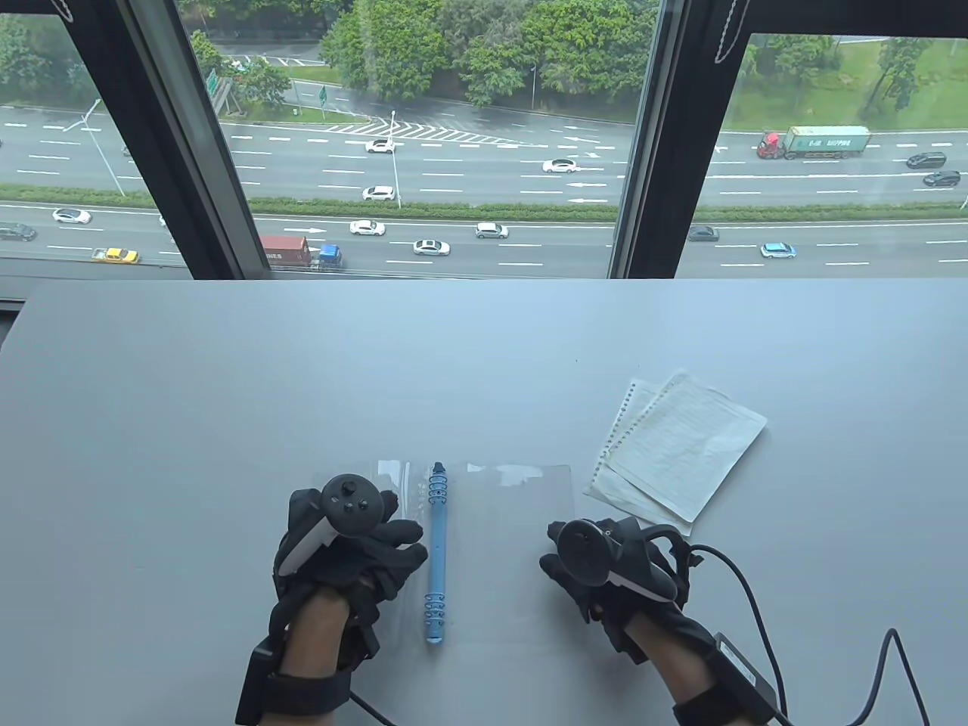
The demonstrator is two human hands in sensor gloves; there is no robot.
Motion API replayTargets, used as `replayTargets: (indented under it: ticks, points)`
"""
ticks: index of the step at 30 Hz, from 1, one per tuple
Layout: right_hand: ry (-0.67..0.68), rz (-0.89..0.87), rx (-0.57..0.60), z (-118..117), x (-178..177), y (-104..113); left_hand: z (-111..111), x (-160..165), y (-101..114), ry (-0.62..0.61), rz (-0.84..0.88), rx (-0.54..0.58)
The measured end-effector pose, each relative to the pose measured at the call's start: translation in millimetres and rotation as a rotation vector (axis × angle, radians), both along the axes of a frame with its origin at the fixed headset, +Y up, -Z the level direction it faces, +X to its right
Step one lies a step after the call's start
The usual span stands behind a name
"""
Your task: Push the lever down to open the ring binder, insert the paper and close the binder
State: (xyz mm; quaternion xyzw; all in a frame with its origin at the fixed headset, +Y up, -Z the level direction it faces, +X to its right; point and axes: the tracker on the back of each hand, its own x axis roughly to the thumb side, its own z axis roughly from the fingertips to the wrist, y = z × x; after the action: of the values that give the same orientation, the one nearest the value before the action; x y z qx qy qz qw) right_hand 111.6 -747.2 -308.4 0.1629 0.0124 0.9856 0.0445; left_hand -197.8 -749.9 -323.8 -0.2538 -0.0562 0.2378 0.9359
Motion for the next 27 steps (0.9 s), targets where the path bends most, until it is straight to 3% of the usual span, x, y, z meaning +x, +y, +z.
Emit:
replayTargets:
  ticks: [7,19,24,27]
  points:
    - [-0.001,0.005,0.006,0,-1,0,0,12,-16,-0.068,-0.141,-0.132]
    - [0.000,0.025,0.008,2,-6,1,1,31,-20,-0.142,-0.300,-0.140]
    - [0.034,-0.002,0.069,10,-28,21,5,29,-23,-0.165,-0.288,-0.145]
    - [0.084,-0.043,0.020,15,-52,32,8,29,-26,-0.180,-0.288,-0.137]
